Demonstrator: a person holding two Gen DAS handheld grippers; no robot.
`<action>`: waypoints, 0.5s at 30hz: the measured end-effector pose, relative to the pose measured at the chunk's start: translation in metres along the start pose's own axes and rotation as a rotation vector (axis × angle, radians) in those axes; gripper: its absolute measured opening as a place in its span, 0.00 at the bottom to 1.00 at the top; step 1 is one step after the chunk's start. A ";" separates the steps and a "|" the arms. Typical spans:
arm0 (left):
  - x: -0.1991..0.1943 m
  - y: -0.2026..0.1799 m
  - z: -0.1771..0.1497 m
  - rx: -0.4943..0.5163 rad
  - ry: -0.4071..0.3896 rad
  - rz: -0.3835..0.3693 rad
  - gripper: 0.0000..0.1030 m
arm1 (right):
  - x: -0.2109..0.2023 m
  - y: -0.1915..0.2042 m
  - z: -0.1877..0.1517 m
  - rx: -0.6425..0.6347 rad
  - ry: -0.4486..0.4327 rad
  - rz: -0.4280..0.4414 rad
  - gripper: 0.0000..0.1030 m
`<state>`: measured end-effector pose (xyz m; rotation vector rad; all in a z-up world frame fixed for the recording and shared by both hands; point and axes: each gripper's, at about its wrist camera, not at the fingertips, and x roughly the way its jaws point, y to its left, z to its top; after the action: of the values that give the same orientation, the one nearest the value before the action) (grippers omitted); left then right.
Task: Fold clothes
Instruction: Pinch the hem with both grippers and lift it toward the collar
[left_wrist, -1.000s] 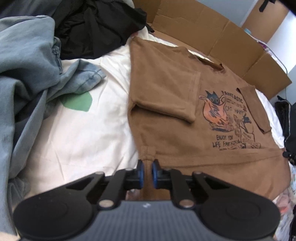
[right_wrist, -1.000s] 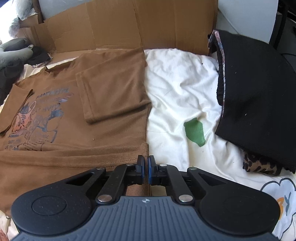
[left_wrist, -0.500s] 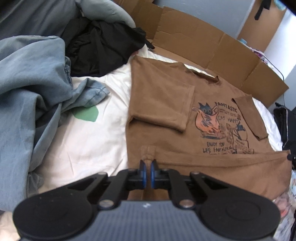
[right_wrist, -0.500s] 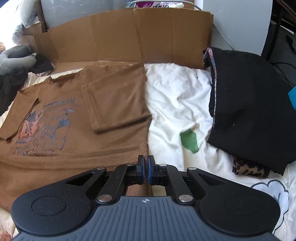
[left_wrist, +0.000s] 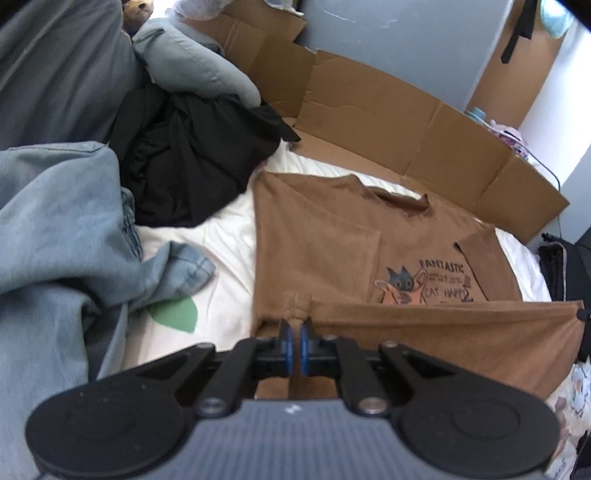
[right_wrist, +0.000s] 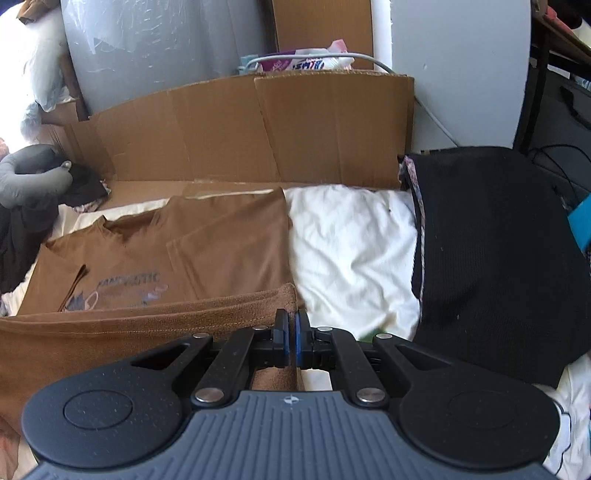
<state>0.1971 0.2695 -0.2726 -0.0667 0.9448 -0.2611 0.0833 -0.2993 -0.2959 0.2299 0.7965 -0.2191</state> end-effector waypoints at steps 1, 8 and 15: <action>0.001 0.001 0.002 -0.003 -0.002 0.001 0.05 | 0.002 0.001 0.003 -0.001 0.003 0.000 0.02; 0.011 0.001 0.023 -0.023 0.009 0.016 0.05 | 0.017 0.011 0.027 0.009 0.003 0.006 0.02; 0.025 -0.004 0.055 0.006 0.001 0.022 0.05 | 0.027 0.014 0.052 -0.003 0.012 -0.009 0.01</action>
<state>0.2551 0.2567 -0.2591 -0.0506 0.9451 -0.2439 0.1411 -0.3041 -0.2789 0.2252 0.8094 -0.2255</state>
